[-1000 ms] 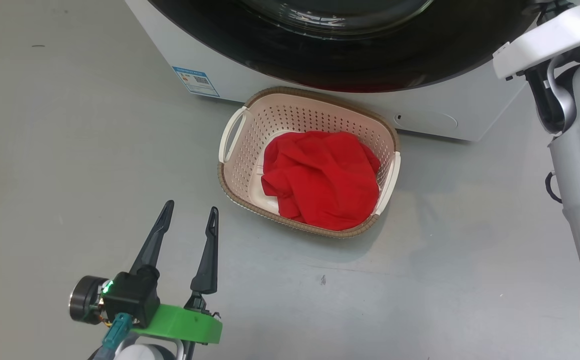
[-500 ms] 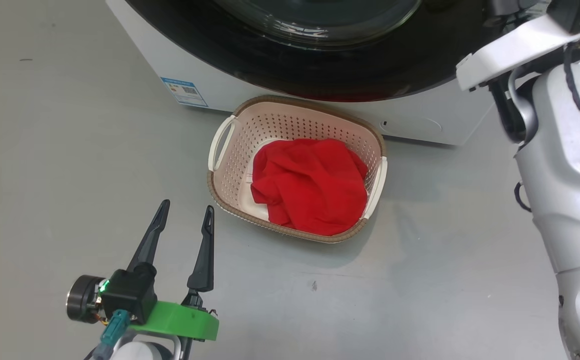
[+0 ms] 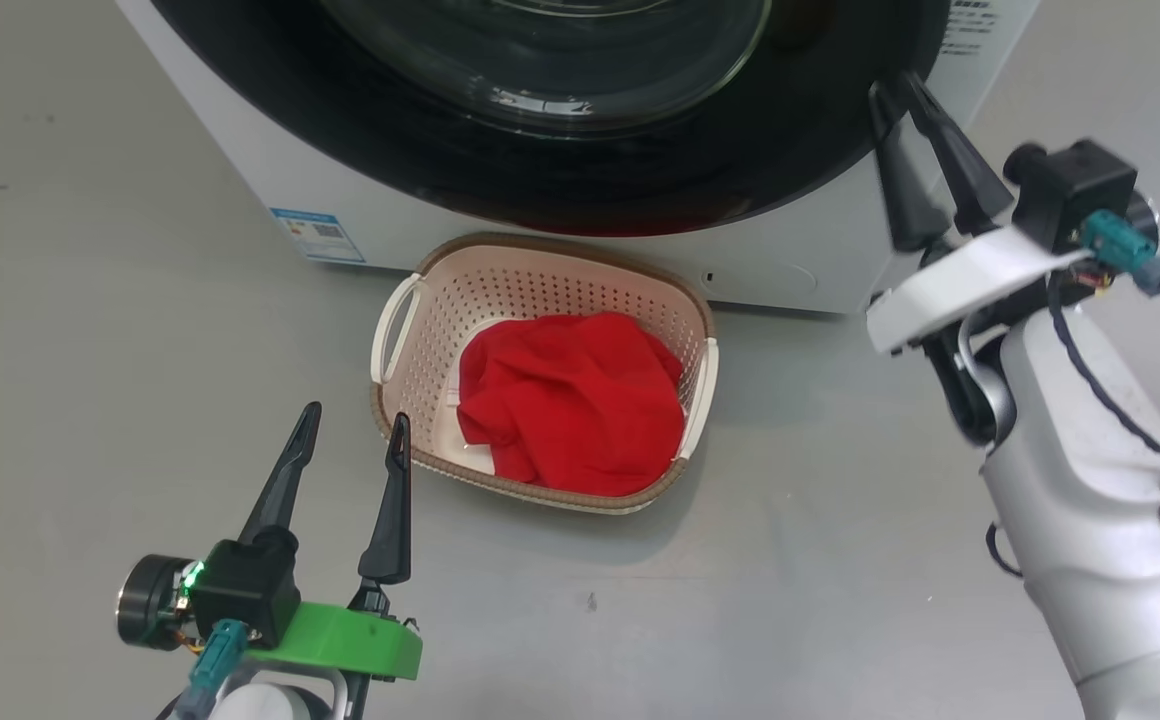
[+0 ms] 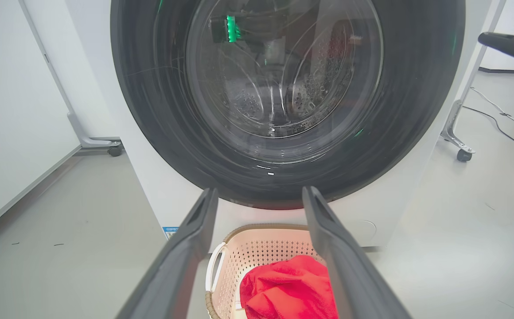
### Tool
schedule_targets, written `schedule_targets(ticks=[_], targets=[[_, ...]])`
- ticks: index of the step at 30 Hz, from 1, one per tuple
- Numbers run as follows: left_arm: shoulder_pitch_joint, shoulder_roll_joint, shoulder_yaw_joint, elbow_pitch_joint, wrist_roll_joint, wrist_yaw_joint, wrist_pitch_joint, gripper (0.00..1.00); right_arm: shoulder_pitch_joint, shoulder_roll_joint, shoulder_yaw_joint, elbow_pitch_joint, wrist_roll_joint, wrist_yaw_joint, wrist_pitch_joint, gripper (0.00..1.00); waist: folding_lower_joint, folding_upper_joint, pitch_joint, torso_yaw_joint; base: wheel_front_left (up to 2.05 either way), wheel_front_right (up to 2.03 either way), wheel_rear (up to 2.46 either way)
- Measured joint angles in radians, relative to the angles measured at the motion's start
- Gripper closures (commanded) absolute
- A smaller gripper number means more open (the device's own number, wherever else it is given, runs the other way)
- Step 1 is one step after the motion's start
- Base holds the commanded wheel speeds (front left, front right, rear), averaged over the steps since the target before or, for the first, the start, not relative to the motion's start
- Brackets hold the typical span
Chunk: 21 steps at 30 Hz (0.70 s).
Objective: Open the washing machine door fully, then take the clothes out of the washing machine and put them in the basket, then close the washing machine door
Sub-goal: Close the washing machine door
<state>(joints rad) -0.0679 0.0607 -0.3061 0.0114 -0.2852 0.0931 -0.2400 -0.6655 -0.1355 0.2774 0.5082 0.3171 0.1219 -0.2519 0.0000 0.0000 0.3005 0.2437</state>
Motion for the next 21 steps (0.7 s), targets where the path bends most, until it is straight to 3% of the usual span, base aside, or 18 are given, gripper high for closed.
schedule_targets(ticks=[12,21], targets=[[0.004,0.017,0.001,0.034,0.001,0.0,0.002,0.0,0.215,0.014,-0.032,-0.017,0.009,-0.002,0.0,0.0,0.0,0.0,-0.078,-0.068,0.0,0.0,0.0],[0.037,0.028,0.003,0.048,0.0,0.0,0.016,0.0,0.342,0.031,-0.064,-0.071,0.019,-0.028,0.0,0.0,0.0,0.0,-0.142,-0.116,0.0,0.0,0.0]])
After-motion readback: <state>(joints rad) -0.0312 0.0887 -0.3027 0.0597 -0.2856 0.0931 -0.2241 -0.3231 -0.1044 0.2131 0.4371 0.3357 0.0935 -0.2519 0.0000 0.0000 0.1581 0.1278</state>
